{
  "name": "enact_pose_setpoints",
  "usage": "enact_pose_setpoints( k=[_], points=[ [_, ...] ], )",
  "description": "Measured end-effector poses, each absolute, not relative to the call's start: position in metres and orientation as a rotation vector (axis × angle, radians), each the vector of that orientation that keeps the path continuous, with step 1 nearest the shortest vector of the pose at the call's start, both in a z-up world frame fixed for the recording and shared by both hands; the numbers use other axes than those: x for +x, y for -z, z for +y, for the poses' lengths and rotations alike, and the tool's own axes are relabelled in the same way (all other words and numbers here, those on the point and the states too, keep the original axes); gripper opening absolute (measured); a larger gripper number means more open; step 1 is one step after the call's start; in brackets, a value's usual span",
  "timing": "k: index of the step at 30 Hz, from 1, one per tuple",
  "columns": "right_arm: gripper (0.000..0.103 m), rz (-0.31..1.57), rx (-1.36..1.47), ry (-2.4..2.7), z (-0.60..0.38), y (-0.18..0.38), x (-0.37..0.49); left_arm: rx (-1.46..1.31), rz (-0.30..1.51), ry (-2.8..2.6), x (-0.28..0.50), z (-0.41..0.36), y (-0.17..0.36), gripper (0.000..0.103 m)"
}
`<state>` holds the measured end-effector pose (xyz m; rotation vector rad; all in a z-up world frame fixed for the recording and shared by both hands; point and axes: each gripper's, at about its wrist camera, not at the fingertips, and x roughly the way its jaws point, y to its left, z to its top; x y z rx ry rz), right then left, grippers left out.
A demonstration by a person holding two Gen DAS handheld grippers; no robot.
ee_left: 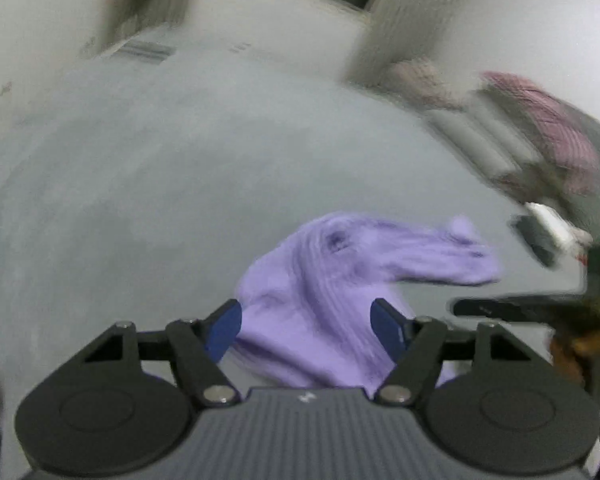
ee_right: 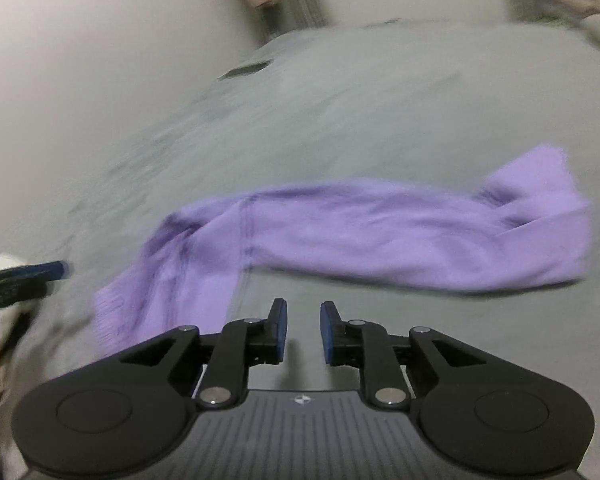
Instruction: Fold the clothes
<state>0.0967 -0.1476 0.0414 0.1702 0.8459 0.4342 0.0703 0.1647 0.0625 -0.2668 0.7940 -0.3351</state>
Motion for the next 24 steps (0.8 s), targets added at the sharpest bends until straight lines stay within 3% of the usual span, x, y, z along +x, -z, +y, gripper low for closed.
enact_pose_setpoints(
  k=[2, 9, 10, 12, 24],
  points=[
    [0.018, 0.882, 0.176, -0.507, -0.133, -0.036, 0.092, -0.314, 0.851, 0.269, 0.077, 0.166, -0.052, 0.062],
    [0.021, 0.946, 0.155, -0.640, -0.094, -0.020, 0.072, -0.361, 0.867, 0.151, 0.085, 0.159, -0.032, 0.003],
    [0.019, 0.943, 0.138, -0.627, -0.090, -0.020, 0.071, -0.380, 0.850, 0.135, 0.084, 0.161, -0.033, 0.002],
    [0.005, 0.930, 0.135, -0.609, -0.088, -0.021, 0.070, -0.418, 0.811, 0.103, 0.082, 0.166, -0.037, 0.002],
    [0.004, 0.842, 0.232, -0.860, -0.027, -0.058, 0.015, -0.589, 0.573, -0.034, 0.105, 0.221, -0.085, 0.001]
  ],
)
